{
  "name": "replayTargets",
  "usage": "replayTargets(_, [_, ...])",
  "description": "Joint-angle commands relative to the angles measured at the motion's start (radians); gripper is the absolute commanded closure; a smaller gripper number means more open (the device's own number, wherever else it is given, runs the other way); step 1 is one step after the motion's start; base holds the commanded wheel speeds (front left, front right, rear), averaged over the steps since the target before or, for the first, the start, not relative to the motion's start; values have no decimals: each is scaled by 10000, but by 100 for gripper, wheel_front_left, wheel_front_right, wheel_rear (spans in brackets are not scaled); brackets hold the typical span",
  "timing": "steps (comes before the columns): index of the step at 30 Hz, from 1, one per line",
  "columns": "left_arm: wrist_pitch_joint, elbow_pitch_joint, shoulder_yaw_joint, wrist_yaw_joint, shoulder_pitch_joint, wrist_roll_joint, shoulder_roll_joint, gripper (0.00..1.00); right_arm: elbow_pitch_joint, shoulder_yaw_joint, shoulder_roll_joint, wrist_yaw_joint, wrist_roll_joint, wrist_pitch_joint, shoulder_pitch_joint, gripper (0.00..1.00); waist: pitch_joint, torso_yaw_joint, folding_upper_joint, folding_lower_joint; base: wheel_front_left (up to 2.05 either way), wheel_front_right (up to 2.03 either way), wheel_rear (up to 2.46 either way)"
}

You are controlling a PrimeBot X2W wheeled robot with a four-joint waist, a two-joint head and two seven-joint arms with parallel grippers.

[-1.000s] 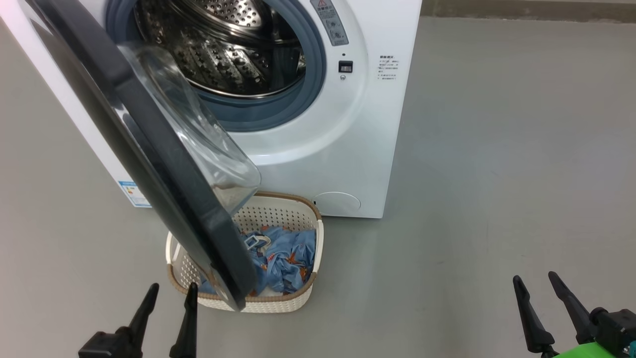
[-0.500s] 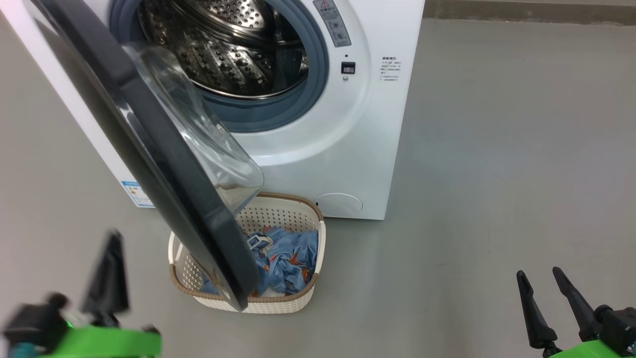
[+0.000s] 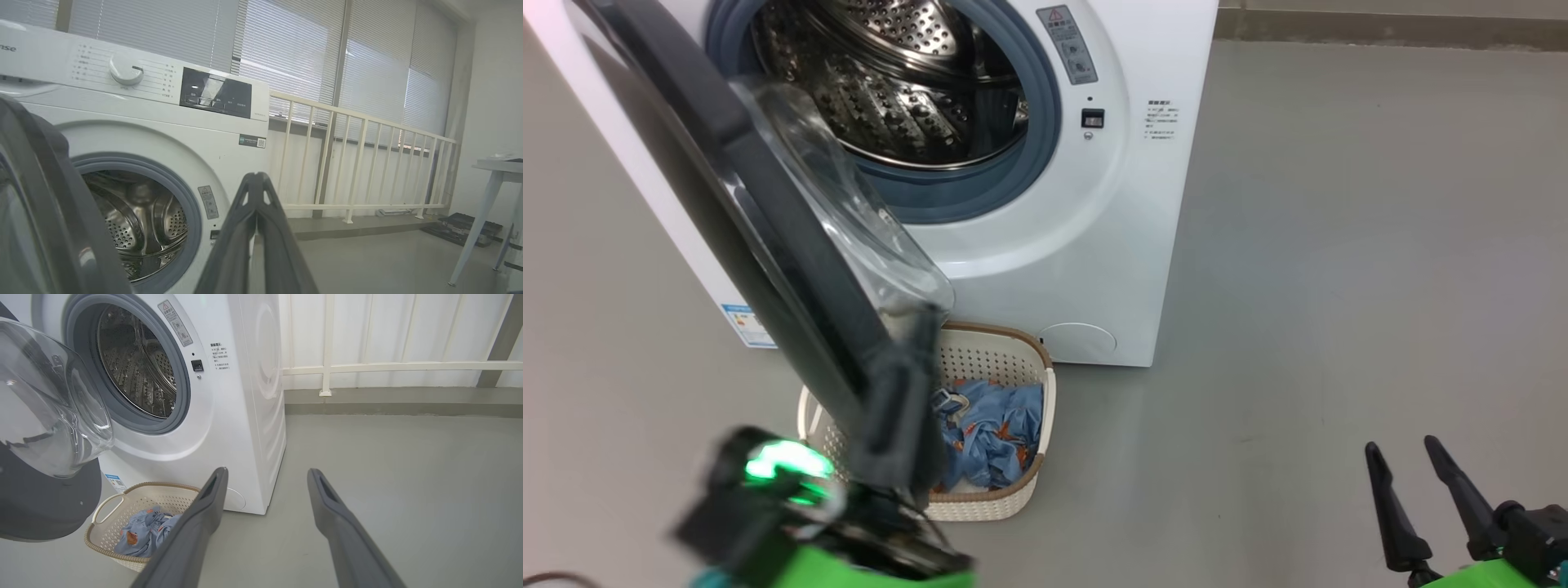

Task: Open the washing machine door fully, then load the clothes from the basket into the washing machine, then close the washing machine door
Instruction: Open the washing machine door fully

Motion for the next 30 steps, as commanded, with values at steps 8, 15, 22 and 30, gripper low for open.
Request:
replayTargets(8, [305, 2031, -1324, 159, -335, -615, 19, 100, -320, 477, -161, 27, 116, -120, -229, 0, 132, -185, 0, 0, 0, 0, 0])
replayTargets(15, [-305, 4378, -1340, 345, -516, -1312, 12, 100, -340, 562, -166, 27, 99, -120, -321, 0, 208, -253, 0, 0, 0, 0, 0])
replayTargets(22, [-651, 5706, -1070, 482, -1095, -1813, 10, 100, -318, 500, -195, 27, 65, -120, -308, 0, 252, -222, 0, 0, 0, 0, 0])
replayTargets(30, [-693, 6042, -620, 455, -1437, -1953, 10, 100, -369, 458, -208, 27, 43, -120, -337, 0, 334, -153, 0, 0, 0, 0, 0])
